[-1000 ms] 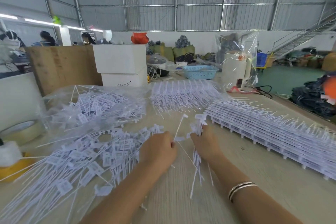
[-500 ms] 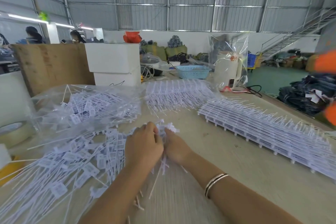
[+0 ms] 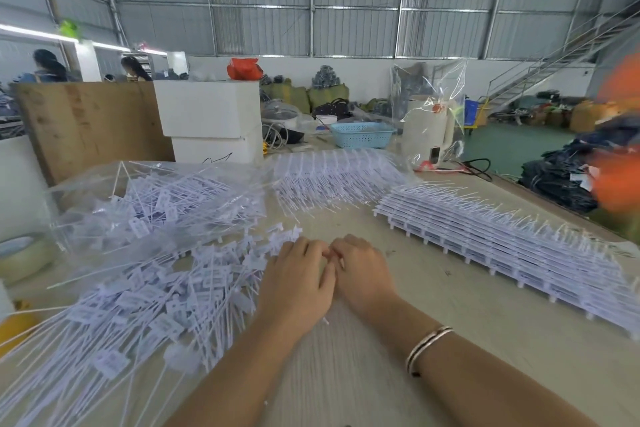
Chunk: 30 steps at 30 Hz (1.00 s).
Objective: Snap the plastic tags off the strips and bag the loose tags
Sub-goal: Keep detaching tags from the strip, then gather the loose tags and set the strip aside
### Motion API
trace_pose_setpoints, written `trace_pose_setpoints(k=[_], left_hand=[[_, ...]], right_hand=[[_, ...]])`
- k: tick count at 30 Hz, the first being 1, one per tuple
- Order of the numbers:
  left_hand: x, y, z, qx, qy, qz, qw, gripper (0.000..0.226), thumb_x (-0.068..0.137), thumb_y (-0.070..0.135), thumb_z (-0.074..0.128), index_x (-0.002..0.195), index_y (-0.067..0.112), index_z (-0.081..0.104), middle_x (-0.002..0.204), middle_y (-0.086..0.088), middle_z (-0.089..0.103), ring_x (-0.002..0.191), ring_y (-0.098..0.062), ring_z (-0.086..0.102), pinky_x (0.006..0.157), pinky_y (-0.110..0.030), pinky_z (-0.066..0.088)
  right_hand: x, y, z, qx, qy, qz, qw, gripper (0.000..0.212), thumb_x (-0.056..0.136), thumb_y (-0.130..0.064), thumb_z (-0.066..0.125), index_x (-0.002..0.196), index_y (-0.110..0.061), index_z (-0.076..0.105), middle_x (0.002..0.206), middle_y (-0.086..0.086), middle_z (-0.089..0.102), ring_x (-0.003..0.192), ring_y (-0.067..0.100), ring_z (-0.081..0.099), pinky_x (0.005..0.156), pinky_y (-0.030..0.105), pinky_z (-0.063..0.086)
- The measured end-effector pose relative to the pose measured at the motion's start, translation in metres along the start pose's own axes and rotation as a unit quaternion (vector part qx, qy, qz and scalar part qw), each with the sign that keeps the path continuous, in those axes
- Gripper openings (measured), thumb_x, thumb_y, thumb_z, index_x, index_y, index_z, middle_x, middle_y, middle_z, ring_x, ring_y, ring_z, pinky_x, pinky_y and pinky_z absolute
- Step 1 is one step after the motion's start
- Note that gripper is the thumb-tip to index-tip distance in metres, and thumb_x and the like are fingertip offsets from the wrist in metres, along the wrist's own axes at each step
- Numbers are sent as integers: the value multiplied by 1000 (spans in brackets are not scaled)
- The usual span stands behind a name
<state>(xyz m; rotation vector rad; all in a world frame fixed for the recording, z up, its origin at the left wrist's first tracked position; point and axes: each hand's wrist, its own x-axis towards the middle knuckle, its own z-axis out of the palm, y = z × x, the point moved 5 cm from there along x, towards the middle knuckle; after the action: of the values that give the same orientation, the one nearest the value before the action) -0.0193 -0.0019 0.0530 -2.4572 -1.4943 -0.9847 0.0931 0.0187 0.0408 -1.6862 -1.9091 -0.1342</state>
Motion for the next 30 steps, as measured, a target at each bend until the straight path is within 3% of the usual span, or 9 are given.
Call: trace_pose_setpoints(k=[6,10,16,24,28,30], left_hand=[[3,25,18,35,-89,93,991,25,95,31,38,111,25,55,113,11,55,111,-11,42,91,-27,36],[6,40,32,49,-157,96,982,22,95,28,38,106,21,56,108,6,57,107,-15,45,90,-33,39],[19,54,57,-41,-246,-7,968,13,91,26,46,94,20,56,101,1,60,92,-19,55,76,-31,46],[38,63,91,-143,-253,-68,954,16,87,28,49,87,19,62,94,2,65,91,-19,60,76,-30,46],[51,58,100,-252,-255,-139,923,17,87,26,55,71,23,60,71,12,59,74,-11,56,63,-22,40],[55,59,104,-319,-242,-173,900,19,88,21,56,70,23,60,68,12,61,69,-10,55,63,-22,41]], right_hand=[[-10,87,-15,-64,-48,126,989,26,93,-23,42,106,-19,64,114,2,58,109,23,50,94,34,41],[-9,120,-25,-147,-61,134,978,32,96,-26,40,119,-17,60,129,6,47,121,26,41,102,38,35],[7,133,-35,-280,-50,76,956,34,91,-9,43,123,-13,54,127,9,48,117,29,44,97,37,34],[34,148,-36,-349,-29,64,935,29,93,-5,37,118,-7,52,118,12,57,110,30,53,91,35,39],[39,154,-37,-375,-61,53,923,28,93,-2,39,114,-4,57,117,14,57,111,32,54,94,37,40],[36,146,-40,-383,-40,35,922,23,91,-6,45,108,-7,61,108,11,62,103,30,59,89,36,43]])
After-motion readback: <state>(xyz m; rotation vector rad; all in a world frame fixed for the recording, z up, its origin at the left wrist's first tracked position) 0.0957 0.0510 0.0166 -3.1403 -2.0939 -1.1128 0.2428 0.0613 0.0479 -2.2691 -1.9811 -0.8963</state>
